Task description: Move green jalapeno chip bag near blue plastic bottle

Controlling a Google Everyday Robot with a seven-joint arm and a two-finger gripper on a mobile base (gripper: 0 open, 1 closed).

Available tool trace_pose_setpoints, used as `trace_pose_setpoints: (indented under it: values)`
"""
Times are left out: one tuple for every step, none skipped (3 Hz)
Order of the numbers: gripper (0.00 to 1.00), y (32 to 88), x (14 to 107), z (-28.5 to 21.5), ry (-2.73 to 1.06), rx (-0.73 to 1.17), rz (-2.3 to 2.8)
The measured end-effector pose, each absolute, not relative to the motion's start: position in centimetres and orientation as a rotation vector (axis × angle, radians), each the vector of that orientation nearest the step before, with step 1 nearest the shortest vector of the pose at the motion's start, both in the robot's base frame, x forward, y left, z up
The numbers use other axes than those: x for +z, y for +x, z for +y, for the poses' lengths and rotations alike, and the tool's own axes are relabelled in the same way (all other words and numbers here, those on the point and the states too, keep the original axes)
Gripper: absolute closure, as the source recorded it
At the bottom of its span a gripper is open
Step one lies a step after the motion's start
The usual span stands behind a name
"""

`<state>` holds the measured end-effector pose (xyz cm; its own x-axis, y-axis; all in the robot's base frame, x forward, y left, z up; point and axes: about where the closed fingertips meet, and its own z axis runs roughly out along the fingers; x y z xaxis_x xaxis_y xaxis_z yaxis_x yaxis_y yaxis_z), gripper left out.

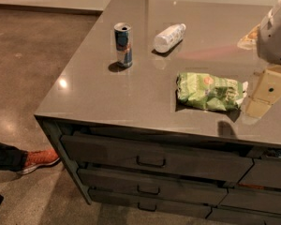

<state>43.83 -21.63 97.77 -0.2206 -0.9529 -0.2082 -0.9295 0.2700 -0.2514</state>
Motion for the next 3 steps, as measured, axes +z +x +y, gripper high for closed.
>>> trace_pose_setpoints:
  values:
    - [0.00,43.8,97.8,-21.6,-1.722,-0.104,2.228]
    - [0.00,45.9,97.3,-22.2,-1.691,-0.098,2.250]
    - [0.00,48.5,96.0,-22.9,-1.659,-0.081,2.281]
